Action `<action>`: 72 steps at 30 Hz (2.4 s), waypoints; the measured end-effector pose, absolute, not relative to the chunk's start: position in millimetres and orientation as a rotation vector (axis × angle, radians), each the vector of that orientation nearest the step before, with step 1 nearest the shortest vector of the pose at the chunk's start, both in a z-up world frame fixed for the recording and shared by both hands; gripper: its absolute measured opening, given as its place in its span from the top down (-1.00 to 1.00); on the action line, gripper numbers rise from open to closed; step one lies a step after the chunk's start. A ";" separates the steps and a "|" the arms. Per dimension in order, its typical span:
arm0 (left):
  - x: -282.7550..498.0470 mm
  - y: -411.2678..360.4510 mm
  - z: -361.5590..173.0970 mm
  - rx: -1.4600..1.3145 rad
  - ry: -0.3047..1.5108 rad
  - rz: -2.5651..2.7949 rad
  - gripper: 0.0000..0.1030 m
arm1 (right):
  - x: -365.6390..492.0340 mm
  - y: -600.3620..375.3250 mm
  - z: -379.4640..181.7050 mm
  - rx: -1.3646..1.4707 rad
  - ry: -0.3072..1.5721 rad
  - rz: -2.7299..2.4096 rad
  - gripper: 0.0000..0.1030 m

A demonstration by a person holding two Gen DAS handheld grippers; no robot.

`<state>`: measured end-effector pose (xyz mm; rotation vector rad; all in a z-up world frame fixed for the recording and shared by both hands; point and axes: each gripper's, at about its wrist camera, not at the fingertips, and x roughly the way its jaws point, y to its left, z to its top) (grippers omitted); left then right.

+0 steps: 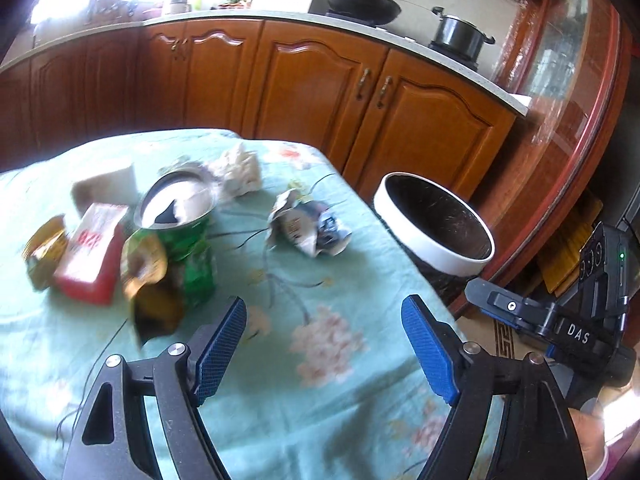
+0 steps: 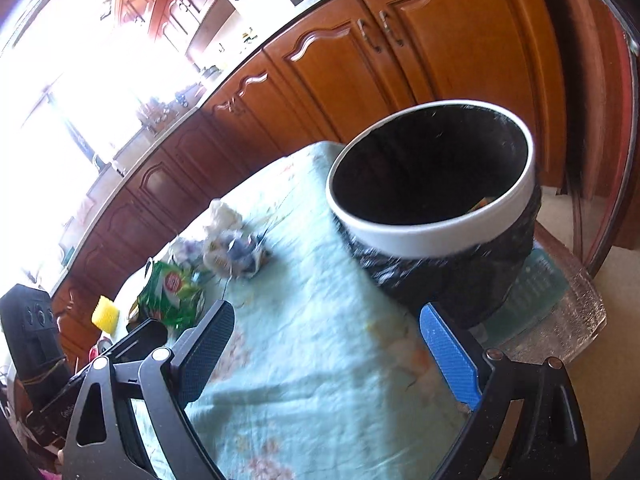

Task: Collect trash
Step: 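Move both open tools back over the remaining trash, then grasp the yellow-green drink pouch with the left tool while the right tool grasps crumpled white paper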

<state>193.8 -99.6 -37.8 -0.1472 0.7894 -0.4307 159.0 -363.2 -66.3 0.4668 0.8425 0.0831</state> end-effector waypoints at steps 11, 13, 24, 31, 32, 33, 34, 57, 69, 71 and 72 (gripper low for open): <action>156.1 -29.5 -34.3 -0.196 0.782 -0.317 -0.55 | 158.8 -303.9 -75.1 0.392 0.894 0.171 -0.85; 156.1 -23.2 -32.9 -0.202 0.781 -0.296 -0.55 | 161.7 -295.9 -76.1 0.378 0.898 0.184 -0.85; 175.5 -12.3 -35.6 -0.204 0.793 -0.254 -0.55 | 182.5 -271.8 -81.6 0.322 0.913 0.216 -0.85; 202.8 -19.6 -38.5 -0.154 0.785 -0.234 -0.55 | 204.1 -268.1 -85.3 0.295 0.919 0.226 -0.85; 206.9 -19.9 -40.0 -0.154 0.788 -0.229 -0.55 | 207.5 -267.8 -86.0 0.290 0.922 0.227 -0.85; 211.0 -19.7 -41.4 -0.157 0.790 -0.227 -0.55 | 211.9 -267.1 -87.0 0.284 0.925 0.227 -0.85; 214.9 -19.6 -42.7 -0.160 0.793 -0.229 -0.55 | 215.4 -266.7 -88.0 0.280 0.928 0.229 -0.85; 231.1 19.1 -62.4 -0.289 0.823 -0.340 0.35 | 279.2 -251.6 -105.8 0.230 0.960 0.274 0.12; 189.5 28.1 -41.5 -0.195 0.794 -0.323 0.37 | 243.0 -252.2 -91.0 0.238 0.917 0.291 0.39; 190.5 27.7 -44.4 -0.181 0.839 -0.322 0.34 | 236.2 -251.6 -90.9 0.242 0.922 0.294 0.39; 192.8 28.4 -46.4 -0.179 0.866 -0.304 0.23 | 233.4 -251.1 -91.3 0.242 0.926 0.295 0.39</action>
